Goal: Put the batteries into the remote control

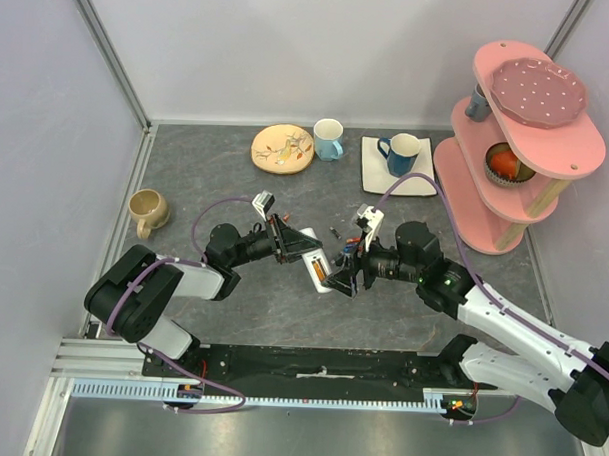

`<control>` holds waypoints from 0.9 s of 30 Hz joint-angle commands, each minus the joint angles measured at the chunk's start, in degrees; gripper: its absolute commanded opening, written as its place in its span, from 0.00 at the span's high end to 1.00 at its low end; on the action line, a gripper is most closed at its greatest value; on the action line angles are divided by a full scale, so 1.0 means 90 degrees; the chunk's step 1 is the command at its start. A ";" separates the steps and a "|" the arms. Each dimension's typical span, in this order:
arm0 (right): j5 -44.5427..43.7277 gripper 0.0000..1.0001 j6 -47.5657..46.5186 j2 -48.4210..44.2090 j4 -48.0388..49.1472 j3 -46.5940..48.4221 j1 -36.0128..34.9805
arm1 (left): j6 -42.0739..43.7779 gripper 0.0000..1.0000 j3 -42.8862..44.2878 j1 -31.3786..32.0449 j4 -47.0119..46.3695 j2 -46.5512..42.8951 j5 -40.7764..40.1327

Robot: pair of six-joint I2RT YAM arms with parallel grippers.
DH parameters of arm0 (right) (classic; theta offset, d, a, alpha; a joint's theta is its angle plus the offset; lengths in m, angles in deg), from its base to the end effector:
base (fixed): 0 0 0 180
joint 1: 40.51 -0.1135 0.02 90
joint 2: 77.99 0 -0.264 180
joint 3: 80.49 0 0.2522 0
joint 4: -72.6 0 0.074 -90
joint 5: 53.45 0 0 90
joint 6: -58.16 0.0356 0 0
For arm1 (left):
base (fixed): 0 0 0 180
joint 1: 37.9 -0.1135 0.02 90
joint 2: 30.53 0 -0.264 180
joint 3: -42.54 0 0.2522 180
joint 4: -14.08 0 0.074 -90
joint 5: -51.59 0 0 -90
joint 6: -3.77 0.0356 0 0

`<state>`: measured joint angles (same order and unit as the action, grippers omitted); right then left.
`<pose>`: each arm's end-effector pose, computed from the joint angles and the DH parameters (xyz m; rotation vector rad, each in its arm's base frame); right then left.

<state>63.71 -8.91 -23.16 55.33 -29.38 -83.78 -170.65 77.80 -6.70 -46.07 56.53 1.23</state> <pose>0.1478 0.1614 0.2751 -0.7036 1.9761 1.1956 0.2130 -0.1555 0.1937 -0.1294 1.8667 -2.0233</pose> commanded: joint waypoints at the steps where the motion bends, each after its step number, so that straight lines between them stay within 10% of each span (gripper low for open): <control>1: -0.0019 0.21 0.0049 0.0060 0.0302 0.0001 0.0012 | -0.0161 0.98 0.0053 -0.0019 -0.2384 -0.0123 0.0176; 27: -0.0020 0.21 0.0127 0.0431 0.0302 0.0177 0.0012 | -0.0014 0.98 -0.0015 0.0068 -0.2384 -0.0250 0.0352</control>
<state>63.95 -7.62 -20.00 56.42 -29.38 -83.80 -170.56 77.49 -6.65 -45.98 56.40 1.82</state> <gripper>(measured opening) 0.788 0.323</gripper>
